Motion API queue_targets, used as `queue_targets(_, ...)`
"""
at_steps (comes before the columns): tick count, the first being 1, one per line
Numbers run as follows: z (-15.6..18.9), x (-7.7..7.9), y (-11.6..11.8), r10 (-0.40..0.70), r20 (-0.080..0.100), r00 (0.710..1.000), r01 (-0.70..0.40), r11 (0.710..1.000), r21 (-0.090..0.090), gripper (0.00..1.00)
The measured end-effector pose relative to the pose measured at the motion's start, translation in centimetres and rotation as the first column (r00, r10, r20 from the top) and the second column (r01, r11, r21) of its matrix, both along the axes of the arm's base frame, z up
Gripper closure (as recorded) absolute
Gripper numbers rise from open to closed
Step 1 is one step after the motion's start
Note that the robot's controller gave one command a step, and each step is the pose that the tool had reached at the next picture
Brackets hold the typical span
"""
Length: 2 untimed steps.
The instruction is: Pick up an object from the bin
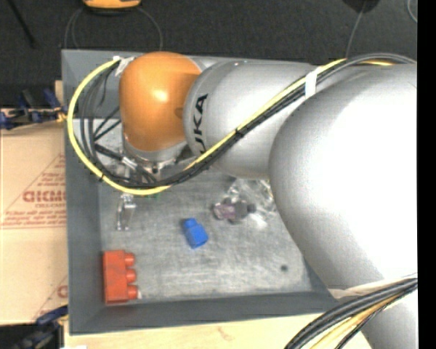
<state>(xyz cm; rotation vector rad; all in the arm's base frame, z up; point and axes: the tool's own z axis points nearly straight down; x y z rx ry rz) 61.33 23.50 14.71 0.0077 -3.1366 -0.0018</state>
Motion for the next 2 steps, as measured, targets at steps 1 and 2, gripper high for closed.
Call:
queue_targets(1,-5.1,-3.7,0.2,0.086,0.014,0.996,-0.086,0.996,0.001,0.00)
queue_targets(2,-4.3,-7.0,-0.7,0.639,0.006,0.769,-0.639,0.769,-0.002,0.00)
